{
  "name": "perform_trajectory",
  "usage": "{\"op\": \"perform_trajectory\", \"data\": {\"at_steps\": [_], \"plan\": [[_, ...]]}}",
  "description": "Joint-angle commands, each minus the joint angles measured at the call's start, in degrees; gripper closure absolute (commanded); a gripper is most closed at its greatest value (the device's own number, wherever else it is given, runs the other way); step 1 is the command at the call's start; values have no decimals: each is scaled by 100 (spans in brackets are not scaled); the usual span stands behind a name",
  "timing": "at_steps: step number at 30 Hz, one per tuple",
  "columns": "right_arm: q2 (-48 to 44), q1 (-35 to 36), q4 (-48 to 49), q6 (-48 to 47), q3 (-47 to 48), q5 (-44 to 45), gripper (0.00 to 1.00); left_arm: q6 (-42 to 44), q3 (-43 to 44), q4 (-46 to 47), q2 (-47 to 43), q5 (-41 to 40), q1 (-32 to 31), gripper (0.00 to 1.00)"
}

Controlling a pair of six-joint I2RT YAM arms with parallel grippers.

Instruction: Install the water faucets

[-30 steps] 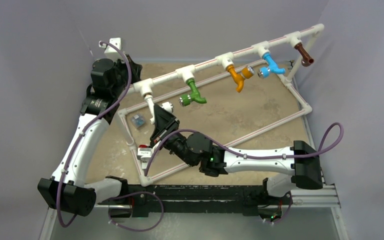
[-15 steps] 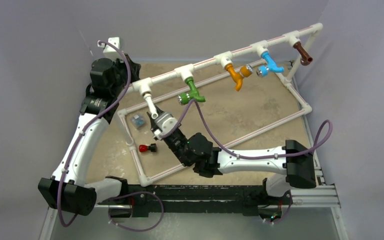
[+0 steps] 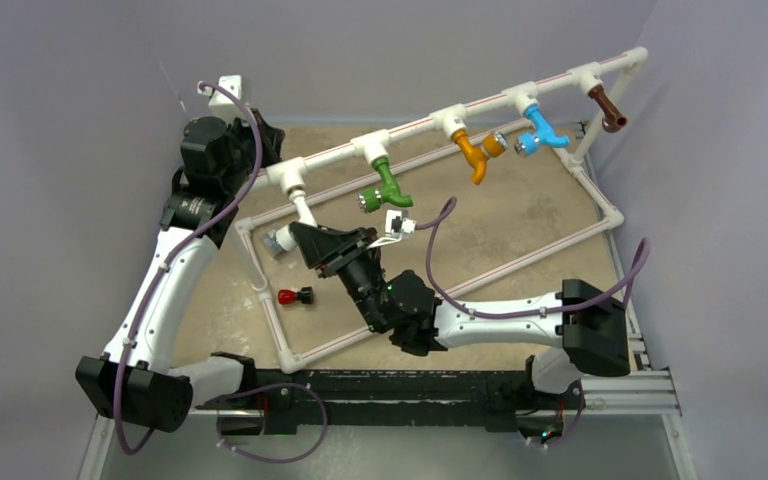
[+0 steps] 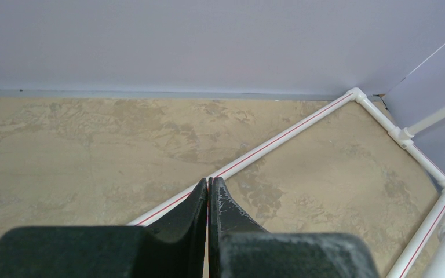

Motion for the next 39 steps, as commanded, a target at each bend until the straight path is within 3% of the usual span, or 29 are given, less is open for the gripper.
{"op": "perform_trajectory", "data": {"at_steps": [1, 9, 18, 22, 30, 36, 39], "plan": [[50, -151, 911, 2629, -105, 56, 100, -54, -307, -905, 106, 330, 30, 100], [-14, -190, 933, 3123, 129, -344, 100, -71, -307, -910, 137, 382, 30, 100], [-170, -190, 596, 2776, 80, -606, 46, -63, -307, -910, 119, 367, 30, 100], [-377, -190, 63, 2733, 35, -742, 30, -71, -307, -907, 136, 376, 30, 100], [-934, -199, -935, 2328, -257, -1112, 17, -63, -315, -905, 136, 349, 30, 100], [-2149, -199, -1919, 1793, -1049, -926, 14, -55, -307, -906, 144, 341, 35, 100], [-2693, -212, -2388, 1082, -1180, -949, 13, -55, -298, -922, 154, 337, 39, 100]]}}
